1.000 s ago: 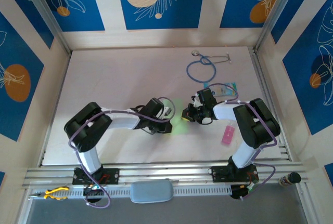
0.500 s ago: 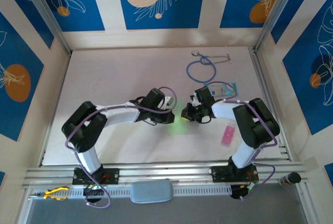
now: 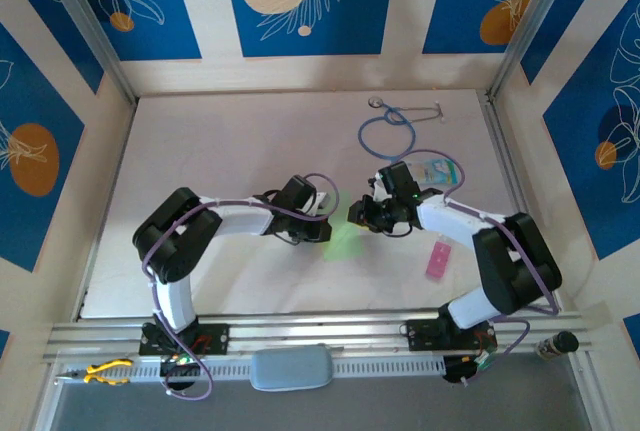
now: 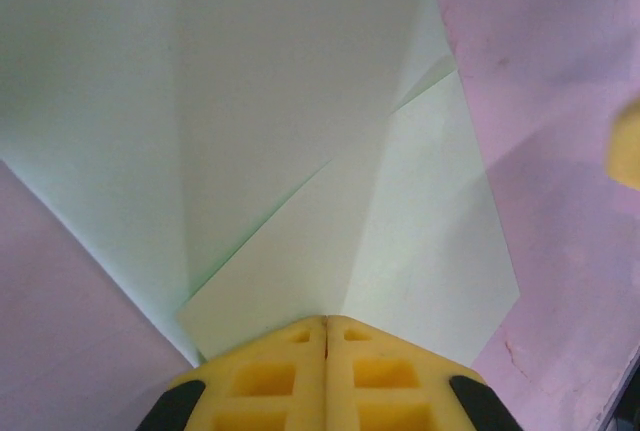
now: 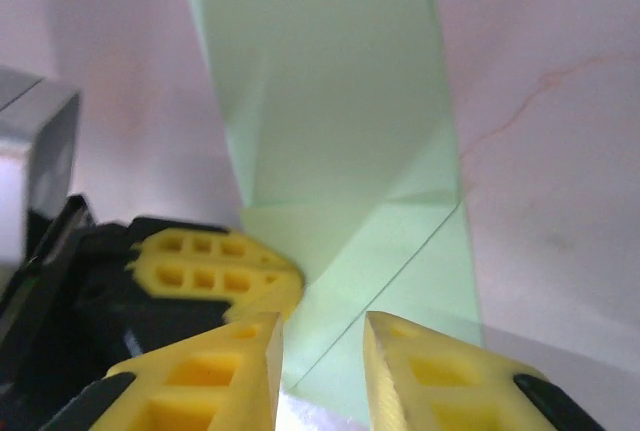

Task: Fold a paper plane with a square sheet of paper (pick it up from the middle)
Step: Turn over the paper at the center of the table.

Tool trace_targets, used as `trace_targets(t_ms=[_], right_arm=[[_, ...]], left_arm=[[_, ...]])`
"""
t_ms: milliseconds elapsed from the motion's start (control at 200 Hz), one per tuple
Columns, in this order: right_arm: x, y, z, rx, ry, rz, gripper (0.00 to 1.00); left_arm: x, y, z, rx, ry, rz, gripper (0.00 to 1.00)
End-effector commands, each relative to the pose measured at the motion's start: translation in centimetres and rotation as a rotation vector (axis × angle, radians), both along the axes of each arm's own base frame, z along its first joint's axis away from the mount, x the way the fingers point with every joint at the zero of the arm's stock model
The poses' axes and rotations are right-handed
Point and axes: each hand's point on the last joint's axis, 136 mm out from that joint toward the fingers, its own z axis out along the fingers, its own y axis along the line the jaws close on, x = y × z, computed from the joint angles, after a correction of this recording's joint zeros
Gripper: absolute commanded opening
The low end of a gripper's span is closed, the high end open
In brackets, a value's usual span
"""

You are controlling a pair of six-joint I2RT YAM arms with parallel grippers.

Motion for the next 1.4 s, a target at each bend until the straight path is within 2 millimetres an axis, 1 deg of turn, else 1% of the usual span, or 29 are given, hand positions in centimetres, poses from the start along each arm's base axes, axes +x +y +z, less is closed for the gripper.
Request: trace_targets(t_ms=[0, 100, 185, 285, 385, 465, 670, 790, 935, 1020, 1116, 1191, 1276, 1396], right_arm=[[-3.1, -1.4, -0.8, -0.087, 0.120, -0.022, 0.32], [-4.8, -1.7, -1.5, -0.096, 0.169, -0.051, 0.39], [-5.7, -2.1, -2.3, -0.097, 0.204, -0.092, 0.40], [-5.9, -1.3, -2.2, -0.035, 0.188, -0.090, 0.39], [-5.7, -0.4, -1.8, -0.020, 0.169, -0.069, 0.35], [-5.6, -0.2, -2.0, -0.044, 0.172, -0.061, 0.32], [-5.4, -0.2, -2.9, -0.081, 0.191, -0.069, 0.32], [-5.7, -0.8, -3.8, -0.118, 0.207, -0.089, 0.33], [-5.6, -0.9, -4.5, -0.122, 0.218, -0.106, 0.36], [-5.4, -0.4, -4.6, -0.102, 0.217, -0.104, 0.37], [-4.9, 0.2, -4.5, -0.073, 0.205, -0.105, 0.42], [-4.3, 0.9, -4.1, -0.036, 0.191, -0.090, 0.43], [-3.7, 2.0, -3.4, 0.023, 0.160, -0.068, 0.46], [-2.8, 2.6, -2.6, 0.085, 0.122, -0.060, 0.51]], left_arm=[[-0.6, 0.9, -1.0, 0.019, 0.029, 0.012, 0.04], [-0.6, 0.7, -0.8, 0.002, 0.026, 0.018, 0.04], [-0.5, 0.8, -0.6, 0.006, 0.015, 0.021, 0.04], [-0.5, 0.9, -0.5, 0.009, 0.009, 0.016, 0.04], [-0.5, 0.9, -0.3, 0.005, 0.006, 0.009, 0.03], [-0.5, 0.9, -0.2, 0.000, 0.008, 0.006, 0.04], [-0.4, 0.8, 0.0, -0.009, 0.006, 0.007, 0.03], [-0.5, 0.8, 0.0, -0.012, 0.006, 0.004, 0.04], [-0.5, 0.8, 0.1, -0.013, 0.008, 0.002, 0.03], [-0.5, 0.7, 0.2, -0.016, 0.007, -0.001, 0.04], [-0.5, 0.7, 0.1, -0.015, 0.007, -0.002, 0.03], [-0.5, 0.8, 0.1, -0.012, 0.010, -0.001, 0.03], [-0.5, 0.9, 0.0, -0.009, 0.009, 0.002, 0.03], [-0.6, 1.0, 0.0, -0.007, 0.009, 0.004, 0.03]])
